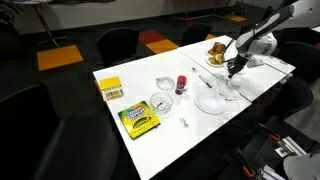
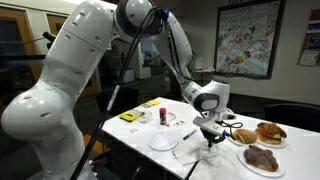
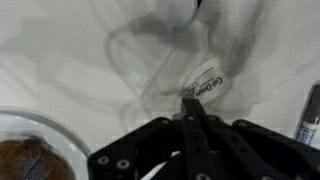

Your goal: Put the piece of paper in the glass bowl

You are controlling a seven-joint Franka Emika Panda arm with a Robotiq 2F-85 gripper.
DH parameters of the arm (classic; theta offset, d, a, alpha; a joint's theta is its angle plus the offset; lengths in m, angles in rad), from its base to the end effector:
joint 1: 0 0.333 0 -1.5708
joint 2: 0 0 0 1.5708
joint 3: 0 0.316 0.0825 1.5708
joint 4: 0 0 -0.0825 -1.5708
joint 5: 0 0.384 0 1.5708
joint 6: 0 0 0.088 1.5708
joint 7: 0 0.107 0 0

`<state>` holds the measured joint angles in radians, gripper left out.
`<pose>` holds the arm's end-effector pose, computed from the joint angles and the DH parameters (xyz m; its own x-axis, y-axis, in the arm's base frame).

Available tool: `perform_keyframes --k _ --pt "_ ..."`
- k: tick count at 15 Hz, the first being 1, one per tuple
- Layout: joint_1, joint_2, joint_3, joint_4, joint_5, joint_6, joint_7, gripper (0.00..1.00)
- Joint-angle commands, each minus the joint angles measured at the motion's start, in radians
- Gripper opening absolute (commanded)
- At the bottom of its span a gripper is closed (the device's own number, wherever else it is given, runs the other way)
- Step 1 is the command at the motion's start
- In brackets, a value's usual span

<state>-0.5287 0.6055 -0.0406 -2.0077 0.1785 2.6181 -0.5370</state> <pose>0.5040 -0.3272 0.1495 0.9831 -0.1793 0.0358 -0.1772 -0.9826 -0.0564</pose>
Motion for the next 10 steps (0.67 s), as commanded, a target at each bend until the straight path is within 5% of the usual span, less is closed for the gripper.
perform_keyframes --k 1,10 --pt "-0.001 -0.029 -0.001 -0.037 -0.016 -0.012 -0.005 0.33" --pt "0.007 0.011 -0.004 -0.03 -0.029 -0.011 0.007 0.97"
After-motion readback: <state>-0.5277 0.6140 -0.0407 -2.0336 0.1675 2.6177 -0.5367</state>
